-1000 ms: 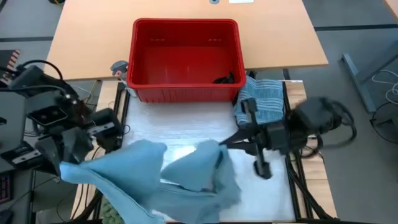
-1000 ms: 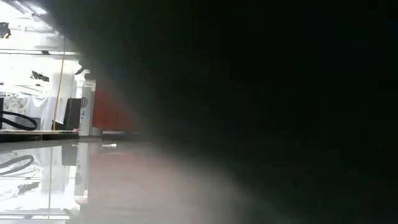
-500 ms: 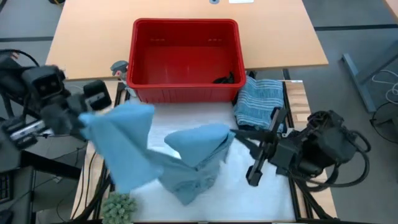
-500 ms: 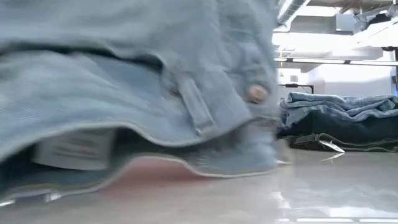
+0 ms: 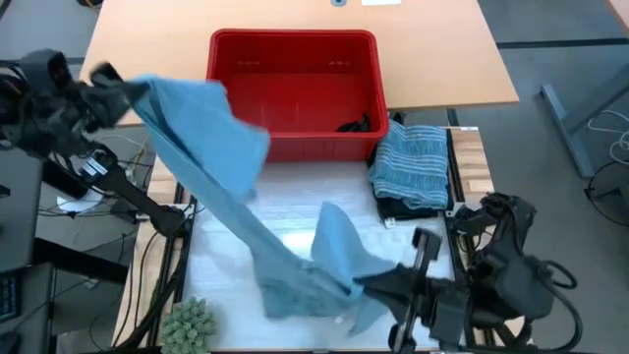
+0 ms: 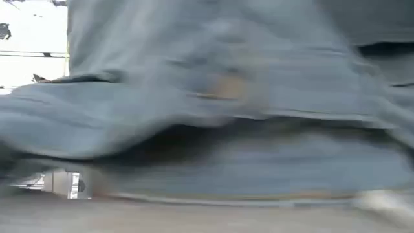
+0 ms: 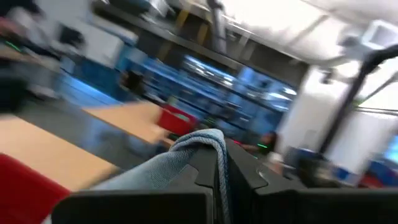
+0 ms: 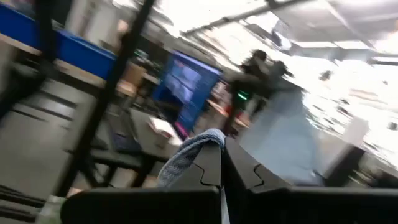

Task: Fold Laundry from Bin
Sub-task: Fold the light blue pants

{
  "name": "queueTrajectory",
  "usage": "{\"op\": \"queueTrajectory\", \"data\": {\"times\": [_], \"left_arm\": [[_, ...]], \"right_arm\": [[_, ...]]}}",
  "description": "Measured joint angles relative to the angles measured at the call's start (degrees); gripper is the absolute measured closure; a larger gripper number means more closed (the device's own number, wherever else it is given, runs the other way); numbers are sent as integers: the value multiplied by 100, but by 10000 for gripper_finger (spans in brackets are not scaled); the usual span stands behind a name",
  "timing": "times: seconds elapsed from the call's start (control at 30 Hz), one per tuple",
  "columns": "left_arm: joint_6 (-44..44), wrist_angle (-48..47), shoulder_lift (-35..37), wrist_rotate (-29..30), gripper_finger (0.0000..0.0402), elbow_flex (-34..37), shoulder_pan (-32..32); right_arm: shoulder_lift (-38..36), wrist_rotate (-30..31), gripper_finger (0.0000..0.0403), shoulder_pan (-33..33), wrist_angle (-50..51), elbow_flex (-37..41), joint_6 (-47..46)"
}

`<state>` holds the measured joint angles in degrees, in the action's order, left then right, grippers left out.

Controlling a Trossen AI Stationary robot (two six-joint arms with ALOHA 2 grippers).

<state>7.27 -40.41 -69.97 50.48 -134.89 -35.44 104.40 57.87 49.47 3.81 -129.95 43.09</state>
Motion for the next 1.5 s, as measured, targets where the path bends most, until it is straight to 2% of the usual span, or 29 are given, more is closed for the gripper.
{"op": "queueTrajectory", "data": {"times": [0.1,0.17,0.27,0.4,0.53,0.7,0.9,0.97,1.0,1.13,1.2,1.27,1.33,1.4,1.5], "left_arm": [[-851,239,116,392,401,0,0],[-1435,525,155,443,401,-2,0],[-2223,958,161,261,401,-2,2],[-2958,1314,111,-71,401,-2,0],[-3352,1435,59,127,401,0,0],[-3979,1464,-16,136,401,-2,79],[-3986,1343,-144,235,401,6,404],[-3928,1162,-210,235,401,4,573],[-3946,1001,-256,241,401,4,705],[-3675,263,-608,256,401,-9,1608],[-3269,-274,-852,-28,401,0,2181],[-2631,-786,-1089,-689,401,12,2776],[-2053,-1141,-1373,-1717,401,22,3329],[-1665,-1166,-1596,-2718,401,22,3774],[-1415,-1024,-1966,-3614,401,-1,4168]], "right_arm": [[58,-589,381,-117,44,0,-309],[75,-972,381,-271,34,0,-524],[125,-1744,381,-681,69,0,-883],[256,-3201,381,-1428,46,0,-1490],[471,-4358,381,-2187,-258,0,-2097],[908,-5546,381,-2848,-1534,-23,-2655],[1212,-6127,381,-3167,-1619,-302,-3190],[1233,-5957,381,-3118,-1601,-302,-2963],[1235,-5643,381,-3079,-1586,-302,-2829],[1018,-3798,381,-2820,-1086,-302,-2046],[850,-2923,381,-2658,-665,-302,-1574],[699,-2036,381,-2465,-277,-304,-1275],[554,-1213,381,-2233,140,-304,-1020],[425,-442,381,-2005,535,-304,-866],[259,760,381,-1683,1148,-307,-963]]}}
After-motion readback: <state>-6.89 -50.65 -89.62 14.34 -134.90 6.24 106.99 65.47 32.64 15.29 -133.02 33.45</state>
